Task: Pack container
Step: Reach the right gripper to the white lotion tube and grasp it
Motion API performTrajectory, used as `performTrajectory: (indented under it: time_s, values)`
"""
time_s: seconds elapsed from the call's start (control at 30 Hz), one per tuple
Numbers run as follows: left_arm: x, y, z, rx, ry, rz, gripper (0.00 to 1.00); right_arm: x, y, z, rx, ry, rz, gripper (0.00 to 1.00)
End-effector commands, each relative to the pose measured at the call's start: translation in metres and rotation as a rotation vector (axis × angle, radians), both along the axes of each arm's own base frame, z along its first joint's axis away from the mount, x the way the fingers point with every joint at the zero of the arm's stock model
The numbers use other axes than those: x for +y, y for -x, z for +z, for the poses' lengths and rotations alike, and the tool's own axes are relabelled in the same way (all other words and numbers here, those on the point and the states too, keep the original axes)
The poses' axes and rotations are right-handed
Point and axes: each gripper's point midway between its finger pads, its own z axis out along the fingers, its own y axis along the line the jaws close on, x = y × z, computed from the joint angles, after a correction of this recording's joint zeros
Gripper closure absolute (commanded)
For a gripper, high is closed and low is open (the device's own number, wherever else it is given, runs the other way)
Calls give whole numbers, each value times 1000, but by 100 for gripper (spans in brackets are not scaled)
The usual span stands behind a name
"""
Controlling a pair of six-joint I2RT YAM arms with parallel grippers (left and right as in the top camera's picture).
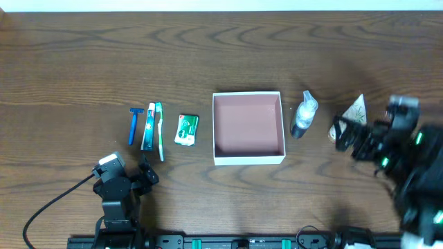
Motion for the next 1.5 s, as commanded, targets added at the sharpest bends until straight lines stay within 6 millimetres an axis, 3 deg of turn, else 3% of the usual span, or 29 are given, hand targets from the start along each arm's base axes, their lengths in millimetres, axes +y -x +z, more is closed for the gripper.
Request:
performTrajectory:
  time_s: [0.0, 0.13, 0.33, 0.63, 0.77, 0.93, 1.0, 1.07, 1.17, 1.3, 1.47]
  values:
    - [2, 2, -7, 13, 0, 9, 2, -4, -16, 18, 54, 98, 79, 1]
    - [2, 2, -7, 13, 1, 8, 2, -22, -40, 8, 174, 106, -5, 1]
    - [2, 2, -7, 13, 0, 9, 2, -54, -57, -43, 411, 113, -209, 1]
    - [2, 2, -7, 13, 0, 9, 2, -60, -67, -99, 619, 108, -236, 1]
    - [2, 2, -7, 13, 0, 9, 2, -63, -67, -114, 676, 113, -252, 8]
    - [2, 2, -7, 13, 0, 9, 2, -72, -75, -127, 699, 152, -280, 32]
    - [2, 2, -7, 13, 0, 9, 2, -69, -76, -133, 718, 136, -268, 59]
    - [2, 2, -7, 13, 0, 9, 2, -66, -72, -134, 738, 129, -267, 82]
    - [2, 2, -7, 13, 0, 9, 2, -62, -71, -130, 724, 133, -259, 99]
    - [2, 2, -7, 13, 0, 9, 2, -55, -66, -109, 680, 140, -243, 99]
    - [2, 2, -7, 13, 0, 9, 2, -30, -51, -48, 534, 171, -157, 99]
